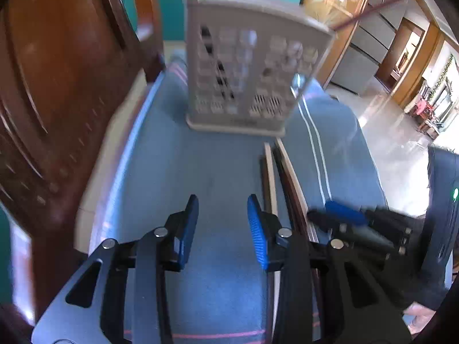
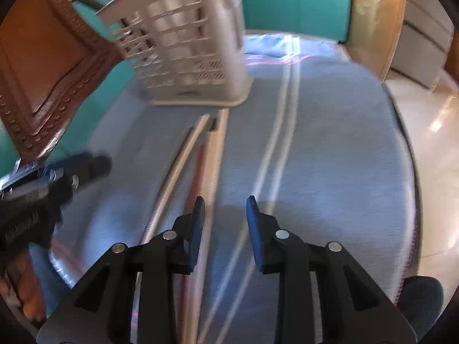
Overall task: Organize utensils
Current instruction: 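Move both open tools back down to the remaining chopsticks on the cloth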
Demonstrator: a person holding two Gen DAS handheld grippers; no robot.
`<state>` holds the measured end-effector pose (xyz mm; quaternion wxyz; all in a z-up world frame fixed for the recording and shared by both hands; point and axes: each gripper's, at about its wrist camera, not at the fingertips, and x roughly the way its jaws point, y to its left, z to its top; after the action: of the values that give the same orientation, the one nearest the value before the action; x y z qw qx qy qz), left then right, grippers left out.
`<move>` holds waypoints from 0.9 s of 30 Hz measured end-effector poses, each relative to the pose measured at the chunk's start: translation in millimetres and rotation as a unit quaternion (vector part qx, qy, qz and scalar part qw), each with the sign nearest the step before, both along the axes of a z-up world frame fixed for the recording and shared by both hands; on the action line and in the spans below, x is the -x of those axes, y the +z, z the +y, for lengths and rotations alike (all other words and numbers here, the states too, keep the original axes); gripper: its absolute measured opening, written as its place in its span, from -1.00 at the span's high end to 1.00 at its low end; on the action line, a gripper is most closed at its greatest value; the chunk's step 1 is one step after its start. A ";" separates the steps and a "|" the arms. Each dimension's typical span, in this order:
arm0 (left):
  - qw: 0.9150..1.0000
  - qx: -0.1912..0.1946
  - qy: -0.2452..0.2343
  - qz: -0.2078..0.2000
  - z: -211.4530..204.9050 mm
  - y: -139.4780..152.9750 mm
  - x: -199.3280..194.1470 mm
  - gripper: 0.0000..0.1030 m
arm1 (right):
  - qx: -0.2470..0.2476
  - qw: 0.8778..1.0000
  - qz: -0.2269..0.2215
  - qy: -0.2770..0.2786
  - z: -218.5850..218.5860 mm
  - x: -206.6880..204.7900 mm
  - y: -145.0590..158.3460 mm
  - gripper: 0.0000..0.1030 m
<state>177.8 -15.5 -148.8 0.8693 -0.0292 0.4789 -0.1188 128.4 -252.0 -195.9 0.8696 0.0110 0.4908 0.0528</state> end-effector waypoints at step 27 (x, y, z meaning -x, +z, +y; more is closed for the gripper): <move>0.999 -0.018 -0.012 0.035 -0.2 -36.0 8.0 0.09 | -0.042 0.999 0.013 0.031 7.1 -1.6 -0.1 0.36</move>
<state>169.8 -15.7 -184.8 0.8510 -0.0115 0.5112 -0.1197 130.0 -245.0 -196.0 0.8600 0.0330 0.4993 0.0999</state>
